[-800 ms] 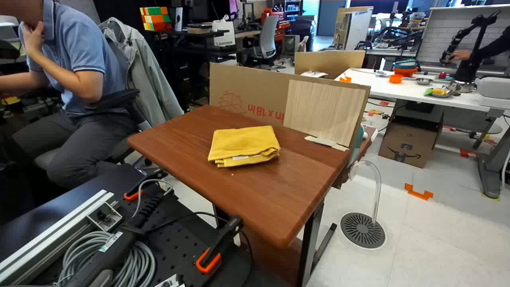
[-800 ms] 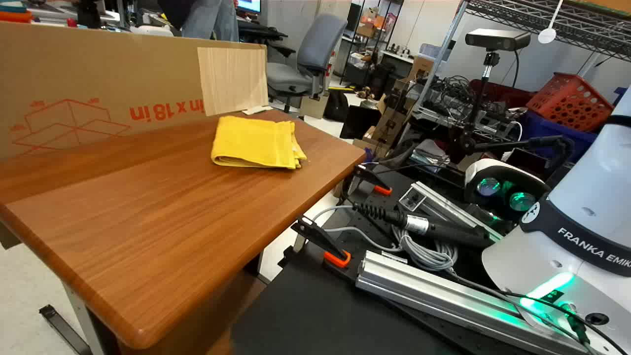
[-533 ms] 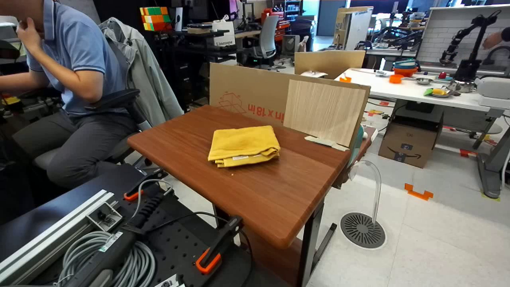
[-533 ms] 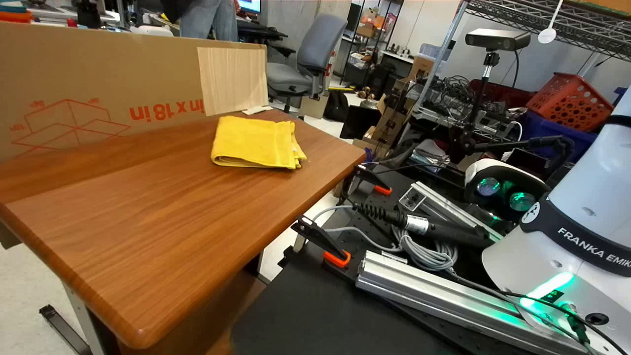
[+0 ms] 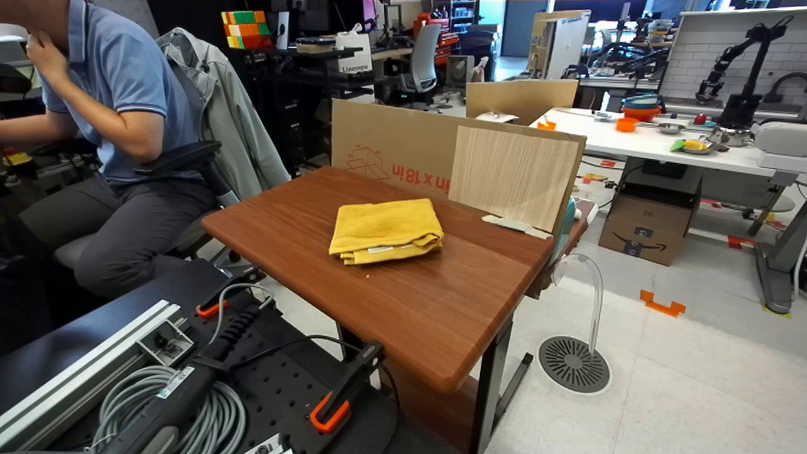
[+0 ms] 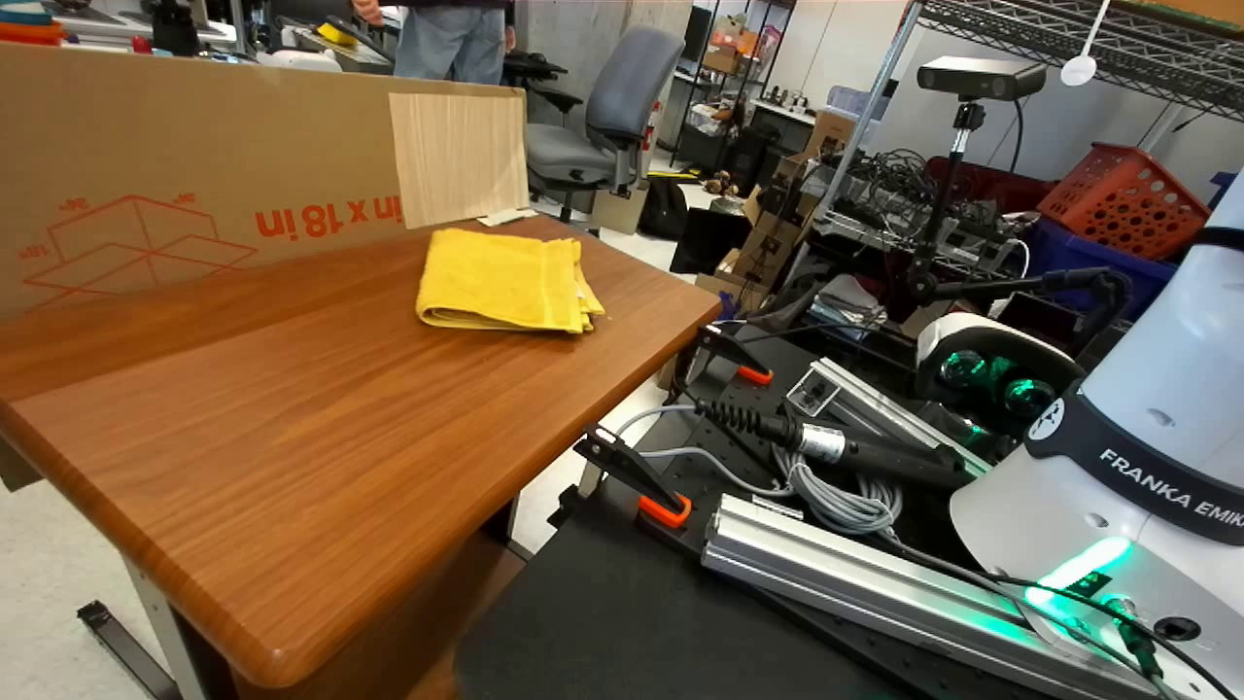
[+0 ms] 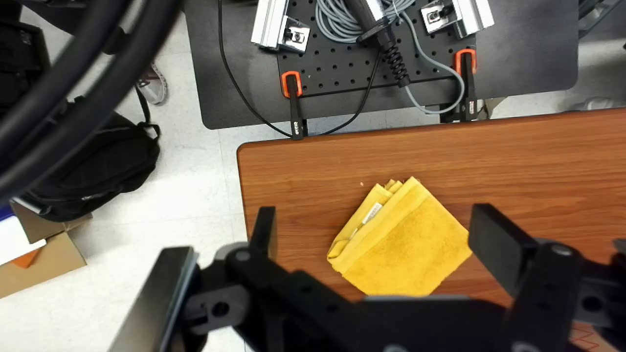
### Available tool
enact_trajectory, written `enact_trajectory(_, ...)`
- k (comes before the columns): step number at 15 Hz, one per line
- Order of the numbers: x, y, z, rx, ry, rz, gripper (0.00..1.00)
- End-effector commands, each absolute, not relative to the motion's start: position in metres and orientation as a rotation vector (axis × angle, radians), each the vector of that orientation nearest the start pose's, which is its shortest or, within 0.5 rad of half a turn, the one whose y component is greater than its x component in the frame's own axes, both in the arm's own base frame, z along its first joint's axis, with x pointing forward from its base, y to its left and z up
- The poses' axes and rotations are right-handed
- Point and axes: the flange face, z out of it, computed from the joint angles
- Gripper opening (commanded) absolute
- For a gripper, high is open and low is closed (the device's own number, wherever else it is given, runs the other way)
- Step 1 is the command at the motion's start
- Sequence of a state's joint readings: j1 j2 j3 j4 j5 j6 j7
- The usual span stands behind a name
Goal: Use the towel to wipe the table
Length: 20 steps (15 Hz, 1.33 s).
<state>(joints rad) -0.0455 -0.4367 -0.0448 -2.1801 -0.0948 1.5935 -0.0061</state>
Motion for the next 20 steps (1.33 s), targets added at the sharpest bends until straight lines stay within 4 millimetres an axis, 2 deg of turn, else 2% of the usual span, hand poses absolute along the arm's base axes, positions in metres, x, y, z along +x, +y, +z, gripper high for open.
enact_trajectory(1, 0.402, -0.049, 0.551, -3.198, 0.111, 0.248, 1.00)
enact_trajectory(11, 0.402, -0.049, 0.551, -3.198, 0.111, 0.248, 1.00)
enact_trajectory(13, 0.364, -0.045, 0.576, -3.150, 0.117, 0.008, 1.00)
enact_trajectory(15, 0.346, -0.025, 0.586, -3.097, 0.153, -0.072, 1.00)
enact_trajectory(16, 0.350, 0.000, 0.593, -3.055, 0.190, -0.165, 1.00)
enact_trajectory(17, 0.351, 0.006, 0.594, -3.038, 0.203, -0.225, 1.00)
enact_trajectory(19, 0.371, 0.027, 0.590, -3.026, 0.264, -0.263, 1.00)
enact_trajectory(20, 0.385, 0.036, 0.581, -3.034, 0.309, -0.258, 1.00)
